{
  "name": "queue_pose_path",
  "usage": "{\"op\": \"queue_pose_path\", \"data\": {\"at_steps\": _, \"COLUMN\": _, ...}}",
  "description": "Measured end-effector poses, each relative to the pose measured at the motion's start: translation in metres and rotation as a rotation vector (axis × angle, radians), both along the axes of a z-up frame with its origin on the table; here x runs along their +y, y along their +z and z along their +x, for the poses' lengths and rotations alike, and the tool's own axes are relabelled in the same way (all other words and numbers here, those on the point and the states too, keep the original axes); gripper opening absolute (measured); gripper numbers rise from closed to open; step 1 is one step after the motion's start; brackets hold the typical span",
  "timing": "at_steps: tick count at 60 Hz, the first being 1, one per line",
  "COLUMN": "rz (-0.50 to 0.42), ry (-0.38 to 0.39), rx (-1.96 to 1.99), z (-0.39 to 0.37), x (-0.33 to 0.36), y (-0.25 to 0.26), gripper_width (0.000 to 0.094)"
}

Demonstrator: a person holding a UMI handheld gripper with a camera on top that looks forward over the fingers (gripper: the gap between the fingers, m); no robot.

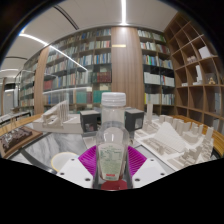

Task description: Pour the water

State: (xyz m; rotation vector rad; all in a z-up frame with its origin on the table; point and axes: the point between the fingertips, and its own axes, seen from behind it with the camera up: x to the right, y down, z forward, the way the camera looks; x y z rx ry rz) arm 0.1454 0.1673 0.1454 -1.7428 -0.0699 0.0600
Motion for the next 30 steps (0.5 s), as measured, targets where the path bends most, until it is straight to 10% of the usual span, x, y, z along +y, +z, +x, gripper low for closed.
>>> {"op": "queue_pose_path", "data": {"at_steps": 23, "rz": -0.090, "ry": -0.014, "rx": -0.032, "z": 0.013, "x": 0.000, "y": -0.072, "gripper_width": 0.0388}}
{"op": "queue_pose_path", "data": {"at_steps": 30, "rz": -0.085, "ry": -0.036, "rx": -0.022, "z": 0.015, "x": 0.000, "y": -0.073, "gripper_width": 0.0525}}
